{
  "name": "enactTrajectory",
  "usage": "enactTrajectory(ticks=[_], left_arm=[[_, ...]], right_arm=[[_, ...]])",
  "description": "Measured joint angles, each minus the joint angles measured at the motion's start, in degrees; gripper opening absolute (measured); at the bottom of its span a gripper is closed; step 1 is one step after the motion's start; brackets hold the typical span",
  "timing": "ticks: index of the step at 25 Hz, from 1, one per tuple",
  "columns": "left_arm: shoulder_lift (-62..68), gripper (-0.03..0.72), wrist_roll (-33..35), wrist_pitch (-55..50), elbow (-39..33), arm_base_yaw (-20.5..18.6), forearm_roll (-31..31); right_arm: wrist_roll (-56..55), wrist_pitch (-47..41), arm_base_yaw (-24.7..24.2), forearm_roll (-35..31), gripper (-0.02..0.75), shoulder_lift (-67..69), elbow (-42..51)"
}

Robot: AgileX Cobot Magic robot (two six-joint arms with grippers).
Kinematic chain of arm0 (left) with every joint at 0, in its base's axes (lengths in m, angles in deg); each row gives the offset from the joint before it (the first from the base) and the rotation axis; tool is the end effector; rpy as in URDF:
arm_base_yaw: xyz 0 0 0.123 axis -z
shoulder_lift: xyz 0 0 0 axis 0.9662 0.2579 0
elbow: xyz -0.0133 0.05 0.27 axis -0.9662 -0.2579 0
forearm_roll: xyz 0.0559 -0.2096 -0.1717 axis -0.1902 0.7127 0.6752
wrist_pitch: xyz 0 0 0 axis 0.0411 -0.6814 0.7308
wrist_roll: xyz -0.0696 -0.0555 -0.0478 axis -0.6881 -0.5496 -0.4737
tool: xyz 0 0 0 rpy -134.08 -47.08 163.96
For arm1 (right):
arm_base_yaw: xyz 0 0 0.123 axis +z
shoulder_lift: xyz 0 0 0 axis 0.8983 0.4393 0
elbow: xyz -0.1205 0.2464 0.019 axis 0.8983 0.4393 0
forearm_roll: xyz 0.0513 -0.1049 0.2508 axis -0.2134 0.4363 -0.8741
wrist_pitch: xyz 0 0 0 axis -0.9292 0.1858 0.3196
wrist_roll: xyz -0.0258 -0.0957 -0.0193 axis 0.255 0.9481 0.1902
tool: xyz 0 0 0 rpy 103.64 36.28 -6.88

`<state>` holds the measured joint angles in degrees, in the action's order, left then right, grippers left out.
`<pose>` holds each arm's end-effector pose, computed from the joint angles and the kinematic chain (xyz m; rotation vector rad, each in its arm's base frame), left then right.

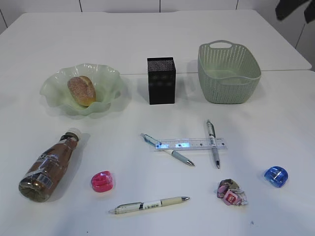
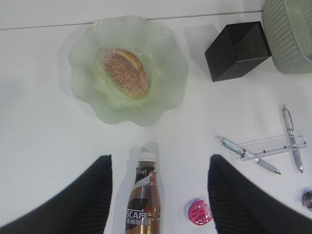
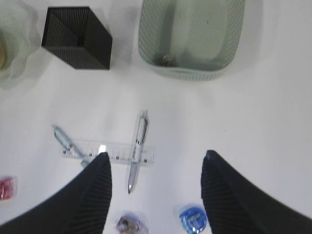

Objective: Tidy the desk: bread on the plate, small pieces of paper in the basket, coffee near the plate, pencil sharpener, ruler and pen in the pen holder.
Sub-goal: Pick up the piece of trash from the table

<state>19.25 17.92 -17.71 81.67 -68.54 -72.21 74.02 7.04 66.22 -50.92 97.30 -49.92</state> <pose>0.3499 -0.0568 0.4291 0.0499 2.4864 -0.3092 0.3691 0.0310 0.3920 -0.0892 2.5784 0.2306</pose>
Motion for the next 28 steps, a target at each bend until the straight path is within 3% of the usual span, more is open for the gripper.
enactTrajectory(ticks=[2, 8, 10, 11, 16, 28], left_arm=[[-0.1, 0.436, 0.0, 0.0, 0.0, 0.0, 0.0], [-0.1, 0.436, 0.0, 0.0, 0.0, 0.0, 0.0], [-0.1, 0.436, 0.0, 0.0, 0.0, 0.0, 0.0], [-0.1, 0.436, 0.0, 0.0, 0.0, 0.0, 0.0], [-0.1, 0.436, 0.0, 0.0, 0.0, 0.0, 0.0], [-0.1, 0.43, 0.0, 0.0, 0.0, 0.0, 0.6]], right_arm=[[0.0, 0.0, 1.0, 0.0, 0.46, -2.2, 4.2], [-0.1, 0.1, 10.4, 2.6, 0.46, -4.8, 20.9], [-0.1, 0.2, 11.0, 2.7, 0.46, -4.8, 21.8], [-0.2, 0.3, 14.6, 3.2, 0.46, -4.1, 24.6], [-0.2, 0.7, 21.3, 5.1, 0.46, -0.4, 27.6], [-0.2, 2.1, 21.9, 6.5, 0.461, 8.6, 30.7]])
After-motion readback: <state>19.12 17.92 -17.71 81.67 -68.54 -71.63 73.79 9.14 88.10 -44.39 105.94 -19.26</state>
